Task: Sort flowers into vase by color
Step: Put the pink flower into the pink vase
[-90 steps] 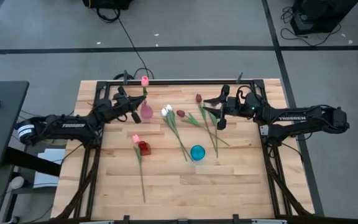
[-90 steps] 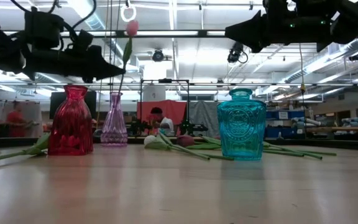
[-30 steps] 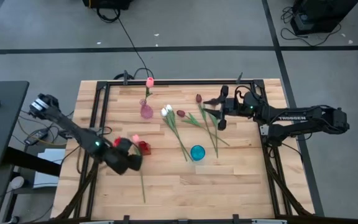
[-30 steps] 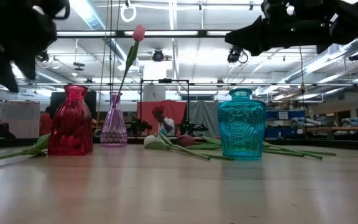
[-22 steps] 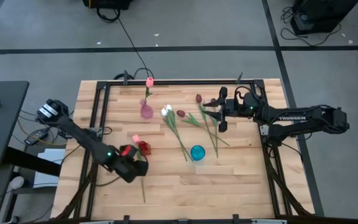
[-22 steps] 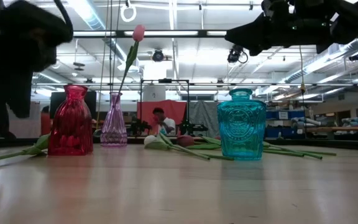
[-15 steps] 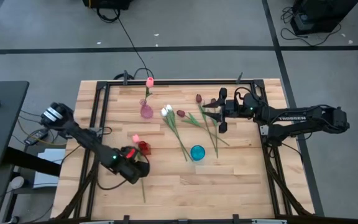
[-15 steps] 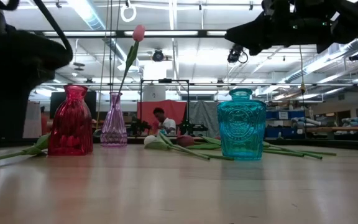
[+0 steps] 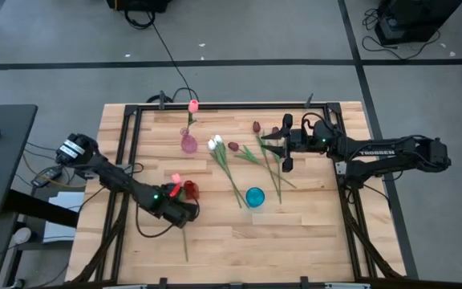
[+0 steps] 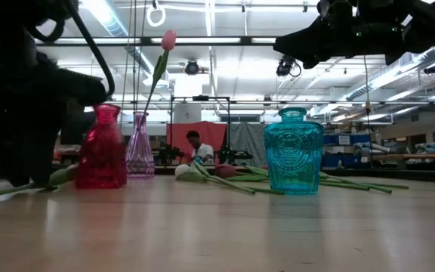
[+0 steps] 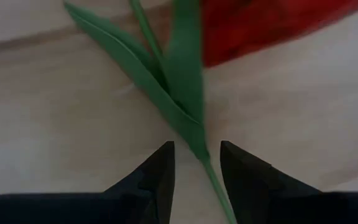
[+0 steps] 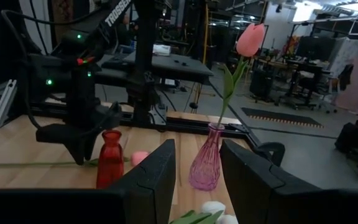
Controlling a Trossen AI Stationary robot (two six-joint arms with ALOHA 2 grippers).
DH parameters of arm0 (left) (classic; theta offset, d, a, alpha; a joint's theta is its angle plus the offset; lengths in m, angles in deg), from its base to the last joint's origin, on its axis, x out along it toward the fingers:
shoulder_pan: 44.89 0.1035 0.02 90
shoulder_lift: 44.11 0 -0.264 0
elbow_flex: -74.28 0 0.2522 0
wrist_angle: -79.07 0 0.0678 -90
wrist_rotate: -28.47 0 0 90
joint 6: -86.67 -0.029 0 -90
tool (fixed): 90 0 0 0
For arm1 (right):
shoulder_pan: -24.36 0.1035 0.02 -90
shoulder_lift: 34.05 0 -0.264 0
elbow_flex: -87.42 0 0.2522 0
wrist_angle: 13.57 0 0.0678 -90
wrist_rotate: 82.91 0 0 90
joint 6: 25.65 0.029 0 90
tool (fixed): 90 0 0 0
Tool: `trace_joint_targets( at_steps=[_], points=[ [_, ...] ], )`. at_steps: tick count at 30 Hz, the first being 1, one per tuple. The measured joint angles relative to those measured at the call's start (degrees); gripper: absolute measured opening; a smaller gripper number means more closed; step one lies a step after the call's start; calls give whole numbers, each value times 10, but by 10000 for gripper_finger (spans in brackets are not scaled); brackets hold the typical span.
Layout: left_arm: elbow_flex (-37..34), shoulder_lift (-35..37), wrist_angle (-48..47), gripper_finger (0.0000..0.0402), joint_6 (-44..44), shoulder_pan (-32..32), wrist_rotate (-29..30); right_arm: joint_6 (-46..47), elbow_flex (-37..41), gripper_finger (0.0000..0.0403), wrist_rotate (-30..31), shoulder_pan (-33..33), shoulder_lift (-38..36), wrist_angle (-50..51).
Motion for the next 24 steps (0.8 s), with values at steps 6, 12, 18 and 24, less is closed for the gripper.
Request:
trace_joint_targets(
  at_steps=[6,12,18,24],
  points=[
    [1,-10,1,92,-12,1,-18,0,0,140,0,0,0,1],
    [2,-11,-20,64,-28,1,-26,0,0,140,0,0,0,1],
    [4,2,-74,10,-74,0,-15,0,0,140,0,0,0,2],
    [32,90,-194,5,-81,0,42,0,0,140,0,0,0,3]
  ],
)
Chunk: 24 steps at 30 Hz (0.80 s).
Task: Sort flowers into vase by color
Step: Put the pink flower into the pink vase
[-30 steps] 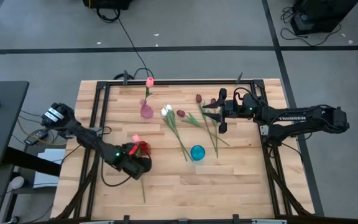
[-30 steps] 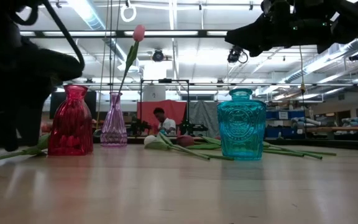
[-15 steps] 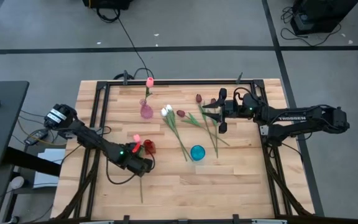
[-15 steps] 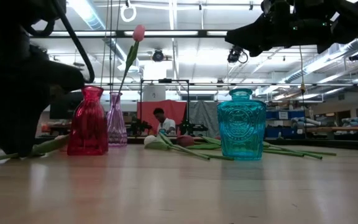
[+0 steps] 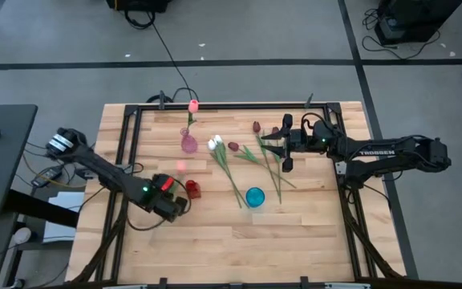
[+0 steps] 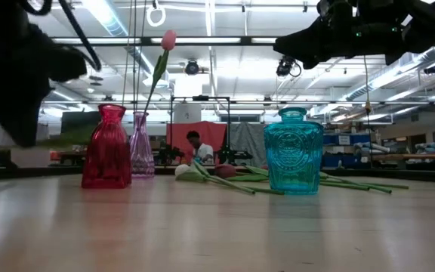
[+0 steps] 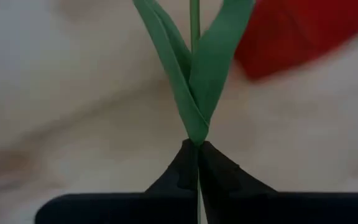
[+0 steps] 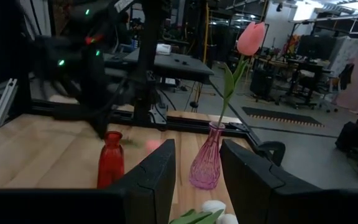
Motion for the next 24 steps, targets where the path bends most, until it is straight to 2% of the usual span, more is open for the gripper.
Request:
trace_joint_targets(
  at_steps=[3,6,10,14,19,24],
  points=[
    [23,53,-75,3,12,1,53,0,0,140,0,0,0,0],
    [35,95,-142,2,-8,5,132,0,0,140,0,0,0,-1],
    [38,144,-138,1,-85,24,270,0,0,140,0,0,0,-8],
    [38,179,-121,1,-166,67,365,0,0,140,0,0,0,-11],
    [38,208,-40,0,-328,141,445,0,0,140,-3,0,0,-18],
    [38,228,149,0,-604,219,483,0,0,140,-10,0,0,-21]
  ],
)
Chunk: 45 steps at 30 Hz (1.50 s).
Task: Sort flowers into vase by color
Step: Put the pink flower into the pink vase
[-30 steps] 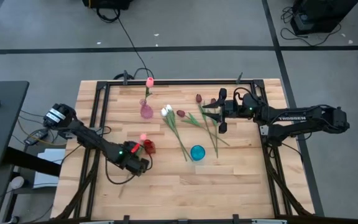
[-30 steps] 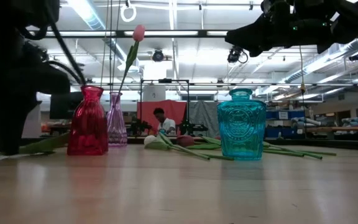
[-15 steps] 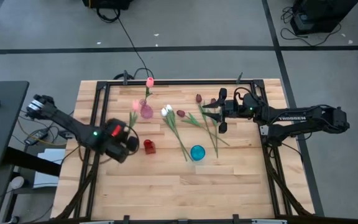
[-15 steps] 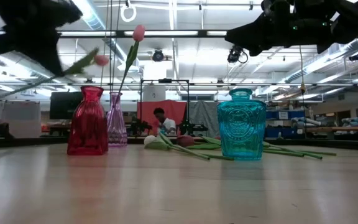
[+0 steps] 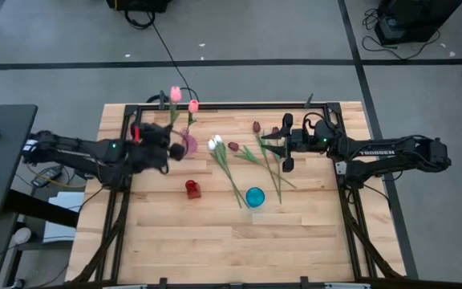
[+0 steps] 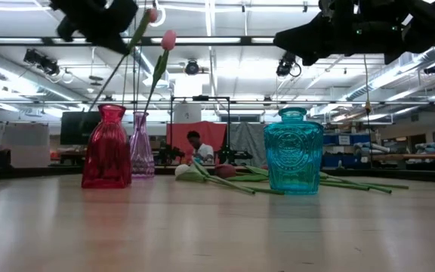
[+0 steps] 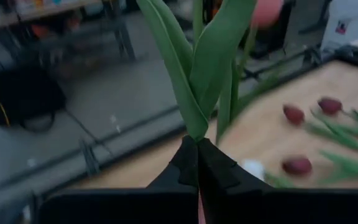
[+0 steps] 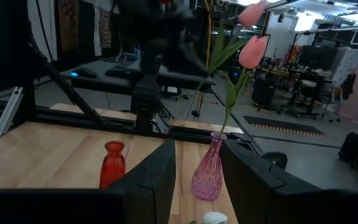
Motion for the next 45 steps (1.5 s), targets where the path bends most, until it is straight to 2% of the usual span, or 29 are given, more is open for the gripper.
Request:
trace_joint_targets(
  at_steps=[2,5,8,10,18,29,33,41,45],
  points=[
    [0,5,104,0,-126,28,-11,0,0,140,0,0,0,0],
    [0,7,260,0,-294,65,-63,-3,0,140,0,0,0,1],
    [0,8,372,0,-392,99,-111,-4,0,140,0,0,0,1],
    [0,9,403,0,-424,120,-131,-5,0,140,0,0,0,6],
    [-2,-15,407,0,-418,184,-215,-5,0,140,0,0,0,14],
    [-3,-41,422,0,-389,187,-237,-5,0,140,0,0,0,25],
    [-46,-27,459,0,-385,183,-239,-4,0,140,0,0,0,27],
    [-167,22,633,0,-403,183,-252,-1,0,140,0,0,0,26],
    [-187,24,631,0,-403,184,-254,-1,0,140,0,0,0,23]
  ],
)
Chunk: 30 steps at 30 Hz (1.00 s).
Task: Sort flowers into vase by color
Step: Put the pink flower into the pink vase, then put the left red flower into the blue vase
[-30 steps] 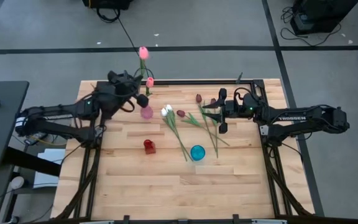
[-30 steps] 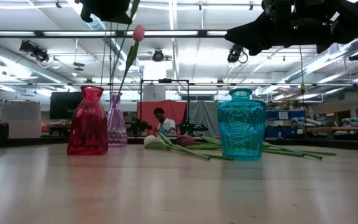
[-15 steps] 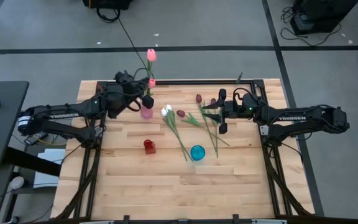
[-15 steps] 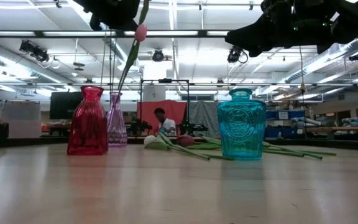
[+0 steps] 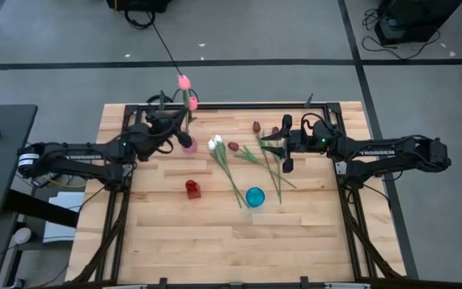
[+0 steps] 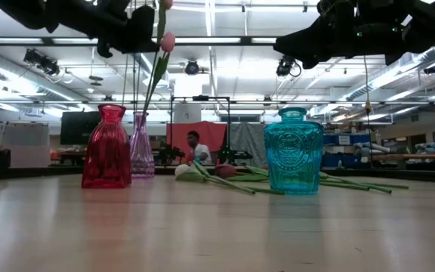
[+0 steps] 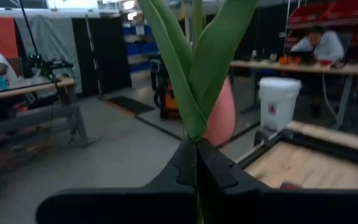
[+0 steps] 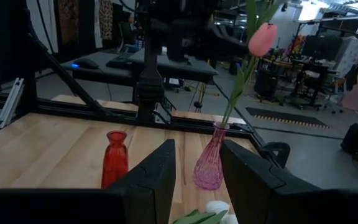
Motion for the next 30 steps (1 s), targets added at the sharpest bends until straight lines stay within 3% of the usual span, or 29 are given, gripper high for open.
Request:
trace_joint_targets(
  at_steps=[8,15,19,25,30],
  points=[
    [-67,0,9,0,59,-2,-1,0,0,140,0,0,0,4],
    [-149,0,121,0,73,-4,-12,0,0,140,0,0,0,3],
    [-172,0,116,10,97,-4,-16,0,0,140,0,0,0,3],
    [-176,-1,84,69,162,-8,-17,0,0,140,0,0,0,6],
    [-172,4,70,143,148,-30,-23,0,0,140,16,0,0,34]
  ],
)
